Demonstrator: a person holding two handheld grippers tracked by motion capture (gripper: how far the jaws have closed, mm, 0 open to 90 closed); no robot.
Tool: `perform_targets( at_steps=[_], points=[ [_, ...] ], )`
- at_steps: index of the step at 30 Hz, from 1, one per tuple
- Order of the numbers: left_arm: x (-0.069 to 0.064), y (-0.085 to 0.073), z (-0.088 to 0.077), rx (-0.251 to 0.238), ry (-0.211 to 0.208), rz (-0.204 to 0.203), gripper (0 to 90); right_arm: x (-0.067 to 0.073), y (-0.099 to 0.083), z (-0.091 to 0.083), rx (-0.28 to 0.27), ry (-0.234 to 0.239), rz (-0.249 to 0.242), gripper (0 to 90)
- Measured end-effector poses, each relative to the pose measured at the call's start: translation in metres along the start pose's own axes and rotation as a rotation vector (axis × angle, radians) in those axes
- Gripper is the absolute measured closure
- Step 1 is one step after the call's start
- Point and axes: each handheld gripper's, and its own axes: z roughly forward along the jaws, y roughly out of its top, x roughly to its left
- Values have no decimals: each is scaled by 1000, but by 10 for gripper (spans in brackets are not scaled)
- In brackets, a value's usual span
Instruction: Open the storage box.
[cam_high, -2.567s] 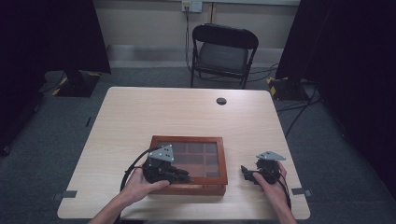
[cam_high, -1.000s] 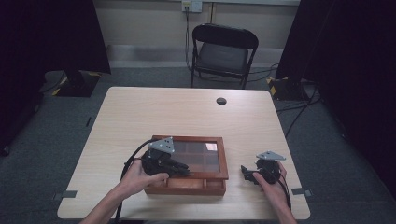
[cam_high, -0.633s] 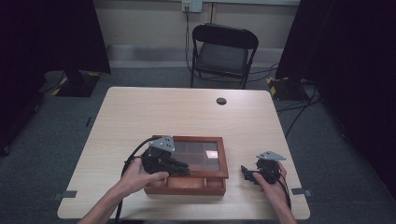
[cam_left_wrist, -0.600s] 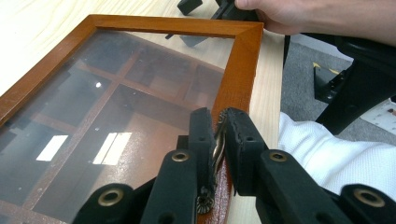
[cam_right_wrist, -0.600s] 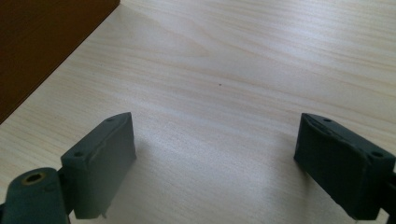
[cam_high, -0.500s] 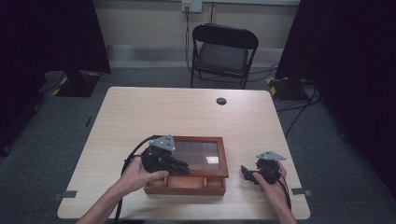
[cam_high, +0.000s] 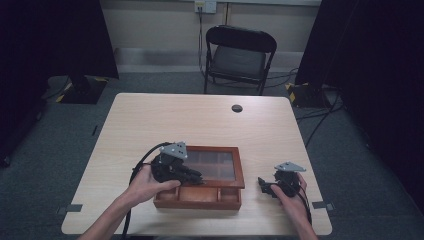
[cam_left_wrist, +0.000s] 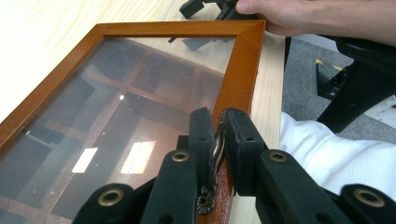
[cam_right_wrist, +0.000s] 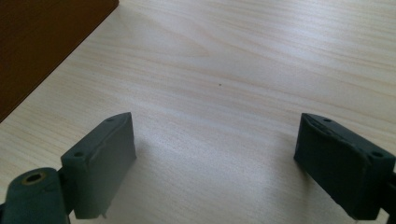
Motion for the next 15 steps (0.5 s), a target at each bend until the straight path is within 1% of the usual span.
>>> perform_targets(
  at_steps=[1,4,5,7,9,15],
  points=[
    [0,1,-1,-2,2,-5,812,0,0,0,0,0,0,111],
    [0,2,-3,-18,6,-1,812,0,0,0,0,0,0,111],
    [1,3,-4,-11,5,6,812,0,0,0,-1,0,2,111],
    [0,4,-4,-17,10,-1,812,0,0,0,0,0,0,111],
    [2,5,-5,-10,4,8,812,0,0,0,0,0,0,111],
    [2,8,-6,-13,9,4,813,0,0,0,0,0,0,111]
  ],
)
